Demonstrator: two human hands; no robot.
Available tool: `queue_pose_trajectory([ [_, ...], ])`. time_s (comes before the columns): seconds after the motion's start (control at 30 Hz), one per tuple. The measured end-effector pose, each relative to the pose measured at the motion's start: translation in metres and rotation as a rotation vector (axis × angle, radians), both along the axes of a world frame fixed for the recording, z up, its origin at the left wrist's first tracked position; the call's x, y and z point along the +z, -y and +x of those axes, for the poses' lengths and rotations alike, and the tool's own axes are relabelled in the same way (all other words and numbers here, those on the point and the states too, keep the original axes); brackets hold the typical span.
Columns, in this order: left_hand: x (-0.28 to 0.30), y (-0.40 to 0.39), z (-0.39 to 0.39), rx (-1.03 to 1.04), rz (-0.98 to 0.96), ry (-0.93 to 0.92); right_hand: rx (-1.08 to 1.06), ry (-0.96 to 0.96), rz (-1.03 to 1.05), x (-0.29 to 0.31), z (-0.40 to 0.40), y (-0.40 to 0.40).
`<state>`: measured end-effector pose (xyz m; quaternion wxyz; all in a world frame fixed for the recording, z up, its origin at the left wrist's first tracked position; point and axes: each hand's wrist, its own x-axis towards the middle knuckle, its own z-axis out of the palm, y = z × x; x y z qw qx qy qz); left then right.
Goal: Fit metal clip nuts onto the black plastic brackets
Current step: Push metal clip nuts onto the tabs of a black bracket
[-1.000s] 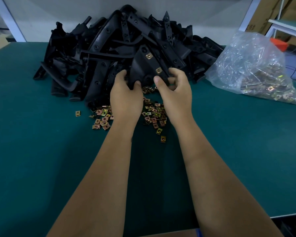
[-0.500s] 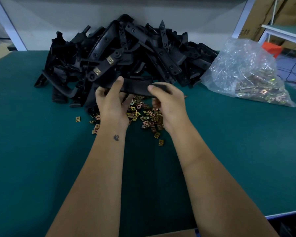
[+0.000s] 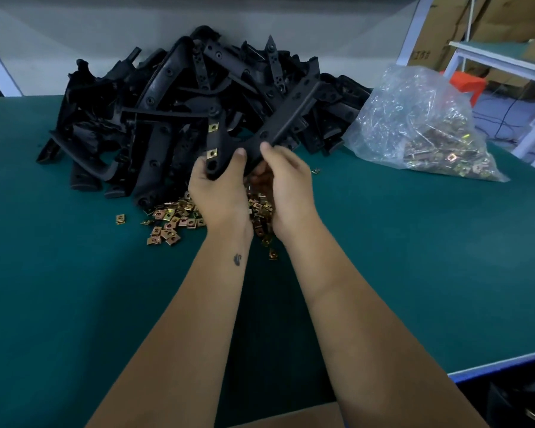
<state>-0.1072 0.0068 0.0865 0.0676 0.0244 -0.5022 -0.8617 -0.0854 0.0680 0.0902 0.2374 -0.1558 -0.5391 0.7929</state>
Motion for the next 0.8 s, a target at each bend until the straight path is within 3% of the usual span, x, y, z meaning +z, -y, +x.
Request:
queue_pose_trajectory([
  [0.33,0.011,-0.110,0.095,-0.328,-0.249,-0.150,-0.384,-0.030,-0.022,0.014,0.093,-0.087],
  [0.57,-0.004,-0.188,0.198,-0.742,-0.378,-0.108,-0.849,0.131,0.072,-0.005,0.211,-0.162],
  [0.8,-0.011,-0.223,0.268,-1.332,-0.356,-0.173,-1.168,0.171,-0.115,-0.025,0.313,-0.213],
])
